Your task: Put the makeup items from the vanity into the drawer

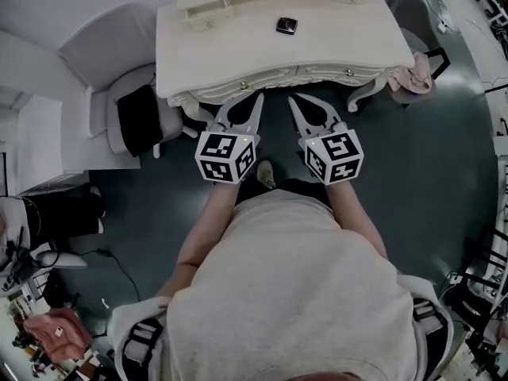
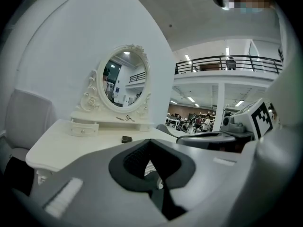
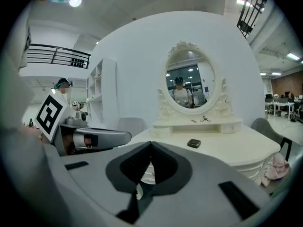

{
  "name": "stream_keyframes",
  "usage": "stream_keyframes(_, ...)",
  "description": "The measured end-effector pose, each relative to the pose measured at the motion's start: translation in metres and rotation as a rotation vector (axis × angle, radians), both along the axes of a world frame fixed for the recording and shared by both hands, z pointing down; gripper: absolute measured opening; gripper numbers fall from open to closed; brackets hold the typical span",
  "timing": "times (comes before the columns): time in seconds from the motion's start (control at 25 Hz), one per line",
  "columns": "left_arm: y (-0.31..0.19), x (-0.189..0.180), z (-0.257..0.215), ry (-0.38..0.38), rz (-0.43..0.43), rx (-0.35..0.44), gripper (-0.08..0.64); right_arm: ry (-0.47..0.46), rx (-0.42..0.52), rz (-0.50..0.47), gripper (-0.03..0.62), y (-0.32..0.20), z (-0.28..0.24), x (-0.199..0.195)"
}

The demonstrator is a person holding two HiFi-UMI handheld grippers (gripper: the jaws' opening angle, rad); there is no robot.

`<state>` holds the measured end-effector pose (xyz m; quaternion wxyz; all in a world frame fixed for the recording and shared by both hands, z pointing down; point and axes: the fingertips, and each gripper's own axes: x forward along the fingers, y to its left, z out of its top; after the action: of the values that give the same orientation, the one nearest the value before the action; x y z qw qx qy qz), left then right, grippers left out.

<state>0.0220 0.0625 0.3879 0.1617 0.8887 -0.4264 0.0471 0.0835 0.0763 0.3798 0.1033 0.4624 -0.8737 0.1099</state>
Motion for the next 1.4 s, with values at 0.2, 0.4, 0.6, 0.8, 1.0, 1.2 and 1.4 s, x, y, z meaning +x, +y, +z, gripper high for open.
stream_keyframes(0.2,-0.016,-0.002,0.002,0.019,0.034,-0.017,0.009,-0.023,-0.023,0.031,0.008,-0.016,0.001,-0.009)
stream_keyframes(0.4,-0.010,-0.006,0.008,0.029,0.037,-0.048,0.009,-0.038,-0.020,0.029,0.008,-0.016,-0.005,-0.012)
stream_keyframes(0.6,-0.029,-0.008,0.018,0.037,0.023,-0.062,0.009,-0.035,-0.015,0.010,0.008,-0.038,-0.001,-0.012)
stream_keyframes(0.8,-0.061,-0.003,0.017,0.031,0.007,-0.056,0.009,-0.050,-0.012,-0.003,0.008,-0.076,-0.005,-0.002)
stream_keyframes(1.0,-0.099,0.006,0.014,0.023,0.011,-0.039,0.009,-0.060,0.013,-0.043,0.008,-0.115,-0.012,0.001)
stream_keyframes(1.2,-0.140,0.008,0.008,0.022,-0.004,-0.036,0.009,-0.073,-0.020,-0.083,0.008,-0.153,-0.006,0.008)
stream_keyframes(1.4,-0.171,0.010,0.005,0.014,-0.036,-0.044,0.009,-0.076,0.004,-0.128,0.008,-0.188,-0.019,0.008)
